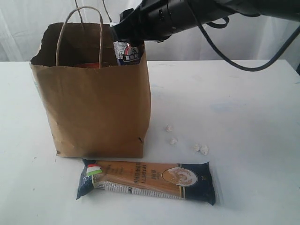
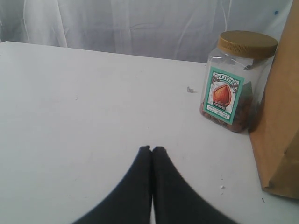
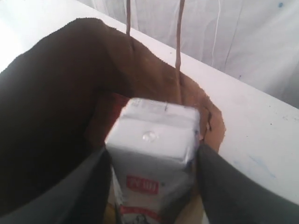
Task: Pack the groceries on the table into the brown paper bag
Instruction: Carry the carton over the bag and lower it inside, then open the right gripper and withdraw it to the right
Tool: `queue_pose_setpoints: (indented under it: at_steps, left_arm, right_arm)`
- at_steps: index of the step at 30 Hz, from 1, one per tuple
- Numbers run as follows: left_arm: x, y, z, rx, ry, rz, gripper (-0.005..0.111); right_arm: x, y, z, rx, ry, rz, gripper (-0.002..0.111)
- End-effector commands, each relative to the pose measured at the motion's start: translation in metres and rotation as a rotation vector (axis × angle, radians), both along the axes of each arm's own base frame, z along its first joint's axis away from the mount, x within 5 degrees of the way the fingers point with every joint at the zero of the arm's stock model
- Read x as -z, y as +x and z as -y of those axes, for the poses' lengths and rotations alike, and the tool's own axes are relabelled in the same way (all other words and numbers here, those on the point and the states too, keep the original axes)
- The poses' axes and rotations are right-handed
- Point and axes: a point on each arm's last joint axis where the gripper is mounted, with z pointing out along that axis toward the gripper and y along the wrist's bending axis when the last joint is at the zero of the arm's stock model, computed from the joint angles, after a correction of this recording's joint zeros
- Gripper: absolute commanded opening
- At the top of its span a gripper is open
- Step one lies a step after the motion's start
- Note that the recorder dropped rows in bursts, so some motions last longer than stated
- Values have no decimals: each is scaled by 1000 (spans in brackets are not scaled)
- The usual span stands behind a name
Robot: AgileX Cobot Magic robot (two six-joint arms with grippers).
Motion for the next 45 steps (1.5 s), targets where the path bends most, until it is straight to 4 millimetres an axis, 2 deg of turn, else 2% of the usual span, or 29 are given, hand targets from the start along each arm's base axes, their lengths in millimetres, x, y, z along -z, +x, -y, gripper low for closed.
queue_pose_setpoints:
  at_steps: [1, 6, 15, 20, 24, 30, 35, 38, 41, 45]
  left_arm:
    - [0, 0, 0, 0, 9, 9, 0]
    - [0, 0, 0, 0, 9, 9, 0]
    - [0, 0, 0, 0, 9, 9, 0]
    - [0, 0, 0, 0, 9, 9, 0]
    - [0, 0, 0, 0, 9, 9, 0]
    - [0, 0, 0, 0, 9, 9, 0]
    - [0, 0, 0, 0, 9, 9, 0]
    - [0, 0, 0, 0, 9, 9, 0]
    - [0, 0, 0, 0, 9, 9, 0]
    - [0, 0, 0, 0, 9, 9, 0]
  right_arm:
    - [-6, -2, 1, -4, 5, 17, 59]
    - [-4, -3, 2, -19, -32, 7, 69]
    - [1, -7, 2, -45, -74, -33, 69]
    - [-15, -12, 7, -31, -38, 24, 68]
    - [-41, -21, 15, -5, 23, 119, 63]
    - [-72, -41, 29, -1, 71, 196, 51]
    - [-92, -55, 43, 5, 36, 294, 33]
    - [-94, -56, 50, 7, -106, 389, 19]
    - [-89, -53, 59, 19, -263, 414, 3]
    - [-78, -39, 80, 124, -368, 336, 0]
